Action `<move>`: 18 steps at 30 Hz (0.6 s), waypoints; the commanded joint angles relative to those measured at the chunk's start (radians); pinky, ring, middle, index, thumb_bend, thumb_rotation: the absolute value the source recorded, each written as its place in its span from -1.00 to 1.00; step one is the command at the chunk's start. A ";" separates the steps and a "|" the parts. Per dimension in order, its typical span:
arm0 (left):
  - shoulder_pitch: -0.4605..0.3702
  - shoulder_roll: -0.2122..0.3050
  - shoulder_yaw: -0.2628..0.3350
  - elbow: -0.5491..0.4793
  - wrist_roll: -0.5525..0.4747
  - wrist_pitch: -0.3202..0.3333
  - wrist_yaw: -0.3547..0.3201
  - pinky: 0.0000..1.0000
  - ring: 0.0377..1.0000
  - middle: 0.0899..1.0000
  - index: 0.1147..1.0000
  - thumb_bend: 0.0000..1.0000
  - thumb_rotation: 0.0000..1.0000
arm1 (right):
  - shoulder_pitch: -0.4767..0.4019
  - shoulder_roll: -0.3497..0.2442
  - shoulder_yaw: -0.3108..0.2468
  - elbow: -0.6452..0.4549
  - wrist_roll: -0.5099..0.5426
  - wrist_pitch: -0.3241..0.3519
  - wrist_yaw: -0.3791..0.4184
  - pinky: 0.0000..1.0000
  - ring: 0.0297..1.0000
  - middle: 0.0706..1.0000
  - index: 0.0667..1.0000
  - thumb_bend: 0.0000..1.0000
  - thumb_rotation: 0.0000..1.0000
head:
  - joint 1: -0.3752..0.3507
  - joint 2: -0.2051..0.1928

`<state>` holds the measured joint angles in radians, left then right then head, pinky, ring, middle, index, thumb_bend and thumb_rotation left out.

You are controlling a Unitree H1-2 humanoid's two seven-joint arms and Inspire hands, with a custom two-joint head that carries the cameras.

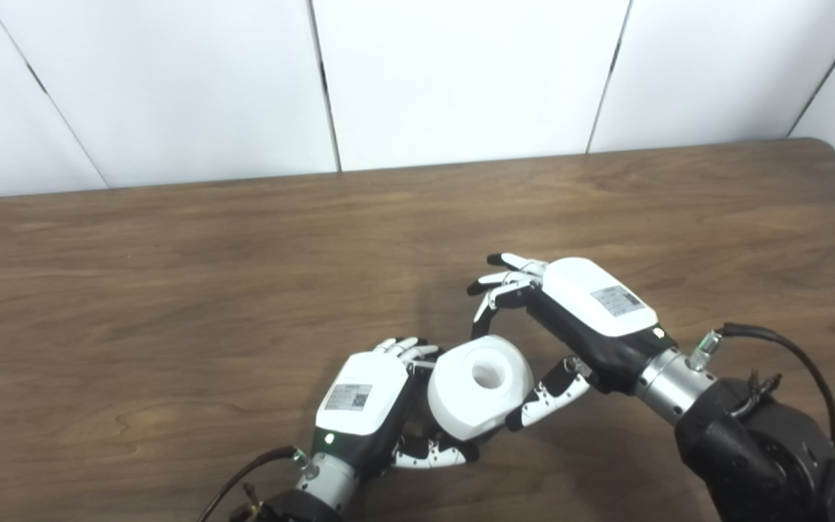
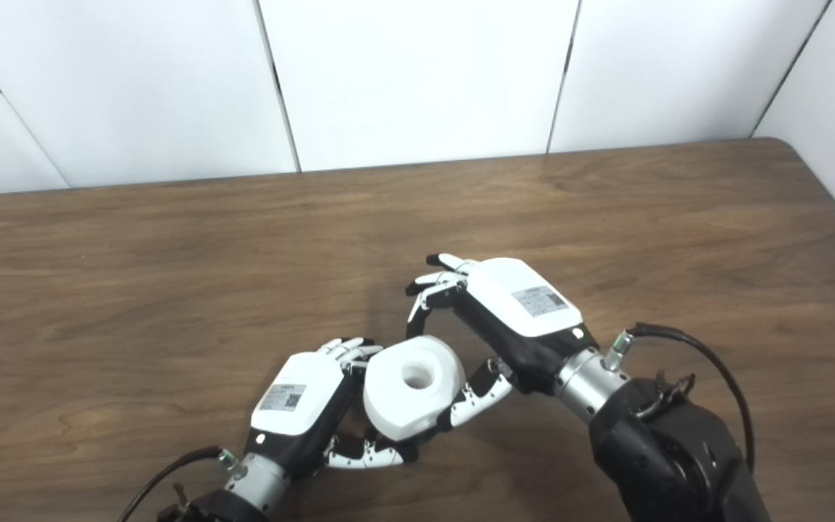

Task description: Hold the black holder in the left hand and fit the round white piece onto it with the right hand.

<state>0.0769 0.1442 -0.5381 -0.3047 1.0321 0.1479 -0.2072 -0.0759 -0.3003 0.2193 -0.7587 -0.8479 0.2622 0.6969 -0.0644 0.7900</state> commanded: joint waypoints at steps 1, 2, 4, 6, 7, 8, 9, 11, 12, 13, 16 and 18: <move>0.039 0.020 -0.024 0.052 0.019 0.042 -0.106 0.76 0.77 0.61 -0.15 0.03 -0.90 | -0.022 -0.022 -0.008 -0.003 -0.015 -0.019 0.010 0.79 0.87 0.59 -0.11 0.04 -0.74 | -0.001 0.001; 0.039 0.019 -0.023 0.052 0.017 0.042 -0.105 0.76 0.77 0.61 -0.15 0.03 -0.90 | -0.025 -0.025 -0.009 -0.005 -0.016 -0.016 0.016 0.78 0.87 0.59 -0.11 0.04 -0.74 | -0.001 0.001; 0.037 0.020 -0.022 0.054 0.016 0.040 -0.105 0.76 0.77 0.61 -0.15 0.03 -0.90 | -0.032 -0.030 -0.012 -0.005 -0.019 -0.017 0.023 0.77 0.86 0.58 -0.11 0.04 -0.74 | -0.005 0.002; 0.036 0.021 -0.022 0.054 0.016 0.039 -0.104 0.76 0.77 0.61 -0.15 0.03 -0.90 | -0.037 -0.035 -0.015 -0.007 -0.021 -0.015 0.030 0.76 0.86 0.58 -0.11 0.04 -0.74 | -0.005 0.002; 0.036 0.022 -0.022 0.055 0.016 0.037 -0.102 0.76 0.77 0.61 -0.15 0.03 -0.90 | -0.040 -0.038 -0.016 -0.010 -0.022 -0.011 0.035 0.76 0.86 0.58 -0.11 0.04 -0.74 | -0.005 0.002; 0.036 0.022 -0.023 0.056 0.016 0.036 -0.100 0.75 0.77 0.61 -0.15 0.03 -0.90 | -0.042 -0.040 -0.017 -0.012 -0.023 -0.008 0.038 0.76 0.87 0.58 -0.11 0.04 -0.74 | -0.005 0.002; 0.035 0.022 -0.022 0.056 0.016 0.037 -0.101 0.75 0.77 0.61 -0.15 0.03 -0.90 | -0.044 -0.044 -0.019 -0.013 -0.025 -0.009 0.041 0.75 0.87 0.58 -0.11 0.04 -0.74 | -0.008 0.004; 0.033 0.021 -0.022 0.057 0.017 0.038 -0.103 0.75 0.77 0.61 -0.15 0.03 -0.90 | -0.048 -0.047 -0.023 -0.016 -0.031 -0.009 0.049 0.73 0.86 0.58 -0.11 0.05 -0.74 | -0.008 0.004; 0.033 0.021 -0.022 0.057 0.016 0.038 -0.103 0.75 0.77 0.61 -0.15 0.03 -0.90 | -0.050 -0.050 -0.026 -0.016 -0.033 -0.011 0.053 0.73 0.86 0.58 -0.11 0.05 -0.74 | -0.008 0.004; 0.034 0.020 -0.021 0.057 0.014 0.038 -0.100 0.75 0.77 0.61 -0.15 0.03 -0.90 | -0.052 -0.052 -0.028 -0.017 -0.036 -0.011 0.057 0.72 0.86 0.58 -0.11 0.05 -0.74 | -0.008 0.004; 0.035 0.021 -0.020 0.058 0.013 0.035 -0.098 0.75 0.77 0.60 -0.15 0.03 -0.90 | -0.058 -0.054 -0.033 -0.020 -0.043 -0.010 0.070 0.70 0.86 0.58 -0.11 0.05 -0.74 | -0.008 0.004; 0.034 0.022 -0.021 0.058 0.013 0.035 -0.100 0.76 0.77 0.61 -0.15 0.03 -0.90 | -0.060 -0.052 -0.037 -0.021 -0.042 -0.008 0.075 0.70 0.86 0.58 -0.11 0.05 -0.74 | -0.008 0.004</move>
<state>0.0755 0.1446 -0.5385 -0.3063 1.0349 0.1481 -0.2100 -0.1109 -0.3377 0.1945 -0.7594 -0.8794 0.2640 0.7689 -0.0706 0.7931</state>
